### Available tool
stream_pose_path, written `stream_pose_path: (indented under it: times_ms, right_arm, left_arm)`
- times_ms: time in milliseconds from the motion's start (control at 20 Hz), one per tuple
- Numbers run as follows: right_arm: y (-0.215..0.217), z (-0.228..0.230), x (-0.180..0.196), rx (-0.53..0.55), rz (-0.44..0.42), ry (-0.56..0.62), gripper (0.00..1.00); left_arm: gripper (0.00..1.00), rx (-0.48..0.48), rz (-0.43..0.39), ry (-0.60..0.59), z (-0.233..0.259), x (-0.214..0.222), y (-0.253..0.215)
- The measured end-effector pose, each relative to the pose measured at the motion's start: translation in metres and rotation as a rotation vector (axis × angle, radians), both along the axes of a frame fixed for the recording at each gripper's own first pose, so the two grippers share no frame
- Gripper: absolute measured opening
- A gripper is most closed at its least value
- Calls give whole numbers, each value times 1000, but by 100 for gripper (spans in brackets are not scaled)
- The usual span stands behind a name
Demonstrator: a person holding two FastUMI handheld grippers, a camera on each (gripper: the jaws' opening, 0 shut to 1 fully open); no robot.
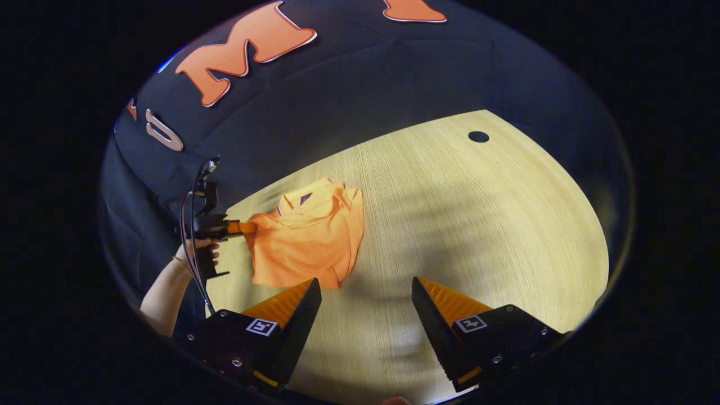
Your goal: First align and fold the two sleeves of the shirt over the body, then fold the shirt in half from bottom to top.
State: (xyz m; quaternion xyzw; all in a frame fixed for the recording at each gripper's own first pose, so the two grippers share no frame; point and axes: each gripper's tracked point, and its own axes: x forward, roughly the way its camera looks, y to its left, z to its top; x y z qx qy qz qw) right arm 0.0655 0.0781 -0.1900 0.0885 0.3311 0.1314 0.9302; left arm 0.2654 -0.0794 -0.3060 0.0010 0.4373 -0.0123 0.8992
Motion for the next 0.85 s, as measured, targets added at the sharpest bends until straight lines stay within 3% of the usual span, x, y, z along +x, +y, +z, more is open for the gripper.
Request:
stream_pose_path:
  times_ms: [150, 300, 450, 700, 850]
  right_arm:
    - [3, 9, 2, -23, 13, -28, 99]
    - [14, 27, 5, -36, 19, -81, 99]
    - [24, 62, 5, -58, 27, -183, 99]
    - [52, 143, -8, -54, 31, -435, 99]
    - [61, 180, -31, -29, 19, -574, 98]
  left_arm:
    - [100, -60, 50, -55, 36, -26, 9]
    - [99, -43, 48, -183, 93, -56, 19]
    - [99, -54, 28, -369, 182, -99, 27]
    - [98, 0, 9, -702, 292, -183, 33]
    - [98, 7, -4, -839, 330, -216, 37]
